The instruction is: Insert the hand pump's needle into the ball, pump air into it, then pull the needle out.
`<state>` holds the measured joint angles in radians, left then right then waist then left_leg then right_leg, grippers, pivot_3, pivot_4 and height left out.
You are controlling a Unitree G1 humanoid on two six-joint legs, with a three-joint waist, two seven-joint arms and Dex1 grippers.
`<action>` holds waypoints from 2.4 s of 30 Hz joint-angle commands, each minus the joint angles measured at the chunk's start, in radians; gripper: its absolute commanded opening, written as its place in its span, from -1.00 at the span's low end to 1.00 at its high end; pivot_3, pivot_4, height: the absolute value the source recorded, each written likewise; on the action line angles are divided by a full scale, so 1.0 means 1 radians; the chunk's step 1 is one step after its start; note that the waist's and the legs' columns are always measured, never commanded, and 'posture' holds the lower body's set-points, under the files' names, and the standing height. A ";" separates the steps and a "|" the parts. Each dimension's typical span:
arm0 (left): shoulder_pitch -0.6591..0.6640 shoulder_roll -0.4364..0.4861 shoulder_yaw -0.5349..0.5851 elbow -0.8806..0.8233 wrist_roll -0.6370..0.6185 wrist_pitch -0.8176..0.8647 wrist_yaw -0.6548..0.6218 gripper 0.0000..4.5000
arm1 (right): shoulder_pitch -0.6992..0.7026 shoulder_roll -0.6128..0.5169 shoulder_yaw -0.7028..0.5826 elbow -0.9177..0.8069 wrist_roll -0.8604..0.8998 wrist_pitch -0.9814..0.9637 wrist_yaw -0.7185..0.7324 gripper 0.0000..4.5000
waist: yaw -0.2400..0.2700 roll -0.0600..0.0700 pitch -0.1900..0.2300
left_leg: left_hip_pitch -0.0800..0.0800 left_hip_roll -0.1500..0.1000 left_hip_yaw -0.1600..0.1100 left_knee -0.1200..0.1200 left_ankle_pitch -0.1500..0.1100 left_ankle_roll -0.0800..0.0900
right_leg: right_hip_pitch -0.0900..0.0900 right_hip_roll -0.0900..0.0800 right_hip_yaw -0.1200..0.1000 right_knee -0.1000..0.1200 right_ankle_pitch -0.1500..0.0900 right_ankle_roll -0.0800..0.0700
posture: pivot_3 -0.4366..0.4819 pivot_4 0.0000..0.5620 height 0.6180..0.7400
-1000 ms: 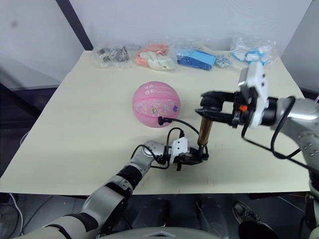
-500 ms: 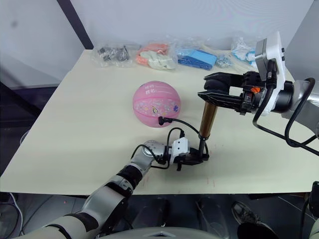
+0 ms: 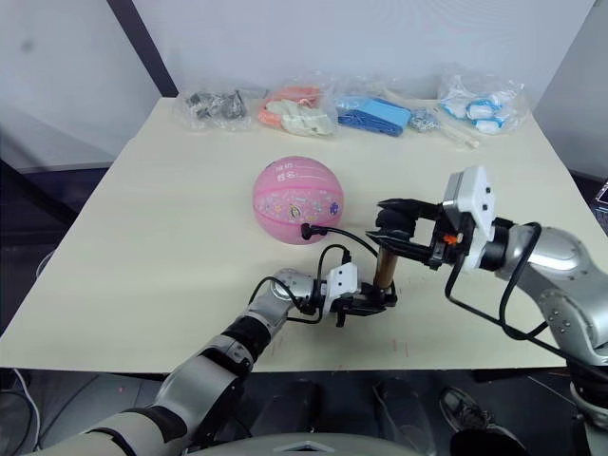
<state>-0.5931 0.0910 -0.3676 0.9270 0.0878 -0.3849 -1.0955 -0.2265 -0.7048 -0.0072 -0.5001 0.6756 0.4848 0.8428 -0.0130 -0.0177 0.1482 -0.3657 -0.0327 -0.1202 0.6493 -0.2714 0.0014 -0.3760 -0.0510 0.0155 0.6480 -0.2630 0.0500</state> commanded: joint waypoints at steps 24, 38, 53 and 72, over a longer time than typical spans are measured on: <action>0.037 0.031 -0.035 0.063 0.058 0.030 0.004 -0.51 | -0.177 -0.074 -0.125 -0.020 0.105 0.153 0.005 -0.14 | 0.000 0.002 0.002 | -0.002 0.000 0.000 0.000 0.000 0.000 | -0.001 0.000 0.000 0.000 0.001 -0.001 | -0.05 -0.47 1.00; 0.017 0.019 -0.037 0.079 0.061 0.026 0.006 -0.51 | -0.406 -0.168 -0.277 0.011 0.340 0.311 -0.074 -0.14 | 0.003 0.003 0.004 | -0.004 0.000 -0.001 0.000 0.000 0.000 | -0.002 -0.001 -0.001 0.000 0.001 -0.001 | -0.05 -0.47 1.00; 0.016 0.022 -0.037 0.074 0.058 0.029 0.010 -0.51 | -0.116 -0.071 -0.092 -0.058 0.124 0.165 -0.059 -0.14 | 0.000 0.003 0.002 | -0.002 0.000 0.000 0.000 0.000 0.000 | -0.001 -0.001 0.000 0.000 0.000 -0.001 | -0.05 -0.47 1.00; 0.016 0.026 -0.038 0.067 0.054 0.035 0.011 -0.51 | 0.111 0.124 0.160 0.166 -0.230 -0.155 -0.027 -0.14 | -0.001 0.000 -0.004 | 0.003 0.000 0.001 0.000 0.000 0.000 | 0.002 0.001 0.001 0.000 -0.001 0.001 | -0.05 -0.47 1.00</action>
<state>-0.6041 0.0953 -0.3774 0.9394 0.0875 -0.3870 -1.0946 -0.1466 -0.5728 0.1062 -0.3795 0.4812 0.2895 0.8065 -0.0136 -0.0181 0.1446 -0.3628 -0.0325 -0.1195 0.6490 -0.2714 0.0013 -0.3742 -0.0502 0.0167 0.6480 -0.2639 0.0515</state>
